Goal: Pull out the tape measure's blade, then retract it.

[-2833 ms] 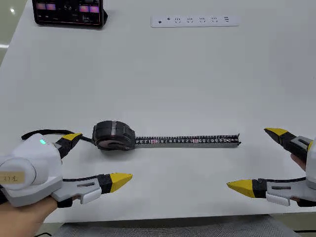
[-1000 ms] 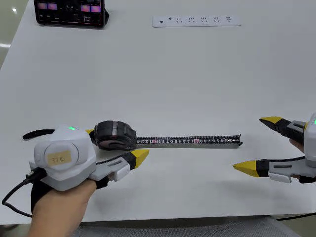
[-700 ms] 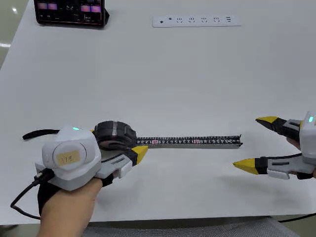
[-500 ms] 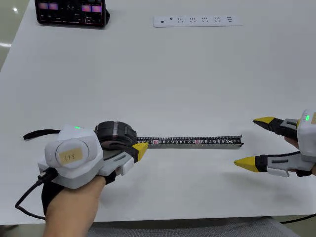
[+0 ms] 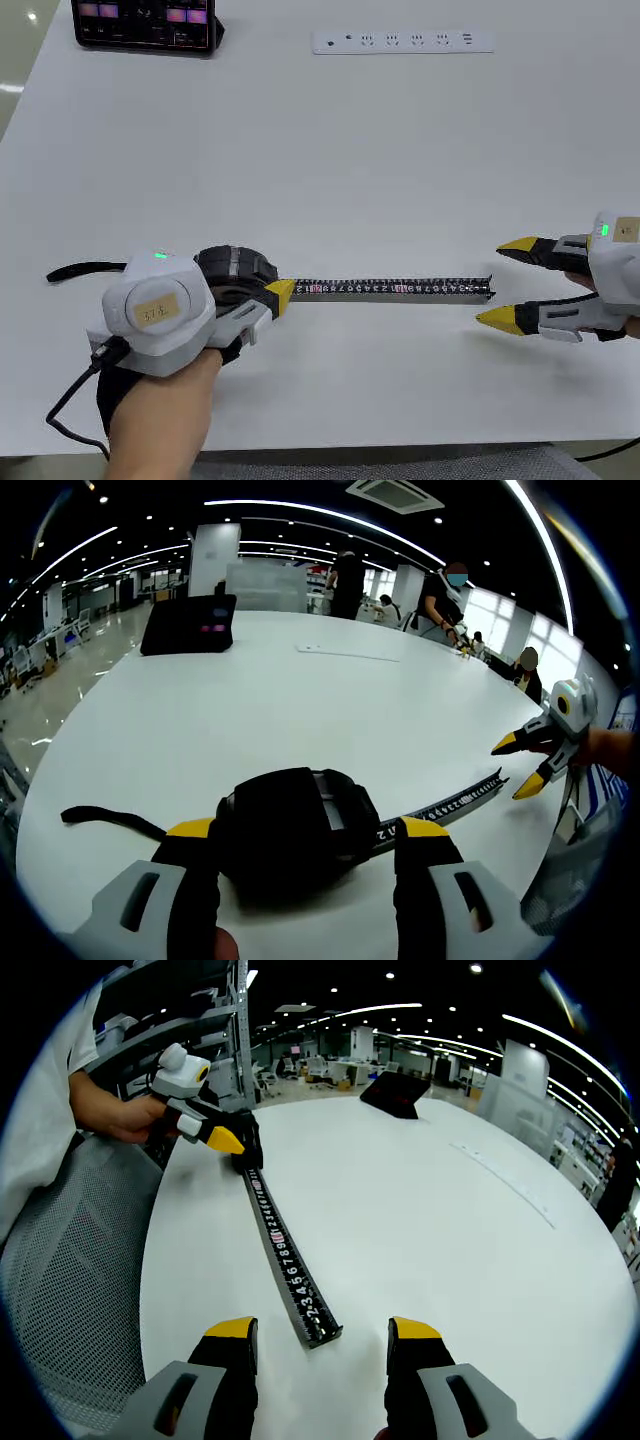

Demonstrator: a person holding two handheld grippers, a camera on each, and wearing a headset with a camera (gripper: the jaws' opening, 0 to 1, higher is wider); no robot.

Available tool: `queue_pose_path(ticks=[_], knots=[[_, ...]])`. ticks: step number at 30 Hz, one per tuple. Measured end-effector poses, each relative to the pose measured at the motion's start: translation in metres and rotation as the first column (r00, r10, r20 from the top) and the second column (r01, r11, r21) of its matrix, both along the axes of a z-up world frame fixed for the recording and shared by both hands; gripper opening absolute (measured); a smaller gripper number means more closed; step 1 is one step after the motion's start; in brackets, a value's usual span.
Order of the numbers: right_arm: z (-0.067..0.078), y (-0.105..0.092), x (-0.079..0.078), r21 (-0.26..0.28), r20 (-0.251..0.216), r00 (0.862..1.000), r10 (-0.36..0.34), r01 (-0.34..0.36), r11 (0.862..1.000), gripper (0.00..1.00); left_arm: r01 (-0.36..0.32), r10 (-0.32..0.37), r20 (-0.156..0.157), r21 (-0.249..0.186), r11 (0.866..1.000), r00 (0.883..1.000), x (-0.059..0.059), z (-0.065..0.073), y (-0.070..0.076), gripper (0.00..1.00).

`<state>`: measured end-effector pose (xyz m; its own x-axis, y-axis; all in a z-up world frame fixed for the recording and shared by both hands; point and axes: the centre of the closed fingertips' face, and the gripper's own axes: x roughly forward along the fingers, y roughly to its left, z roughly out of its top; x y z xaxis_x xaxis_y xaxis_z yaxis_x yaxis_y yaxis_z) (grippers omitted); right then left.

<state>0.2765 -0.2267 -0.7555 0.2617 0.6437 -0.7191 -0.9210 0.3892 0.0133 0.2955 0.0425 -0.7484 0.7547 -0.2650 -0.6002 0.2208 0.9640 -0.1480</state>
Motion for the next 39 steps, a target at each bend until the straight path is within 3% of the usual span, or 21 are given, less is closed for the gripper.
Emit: queue_pose_path(ticks=[9, 22, 39], knots=[[-0.003, 0.000, 0.003, -0.034, -0.002, 0.998, 0.060, -0.060, 0.998, 0.38, -0.038, 0.038, -0.002, -0.003, 0.999, 0.999, 0.002, -0.002, 0.004, 0.62], [-0.007, 0.000, 0.003, -0.069, -0.024, 0.991, 0.134, -0.136, 0.988, 0.28, -0.052, 0.052, -0.008, -0.022, 0.998, 0.999, 0.002, -0.004, 0.005, 0.62], [-0.017, 0.001, -0.002, -0.114, -0.067, 0.971, 0.228, -0.234, 0.966, 0.13, -0.055, 0.054, -0.010, -0.028, 0.998, 0.998, 0.003, -0.004, 0.004, 0.62]])
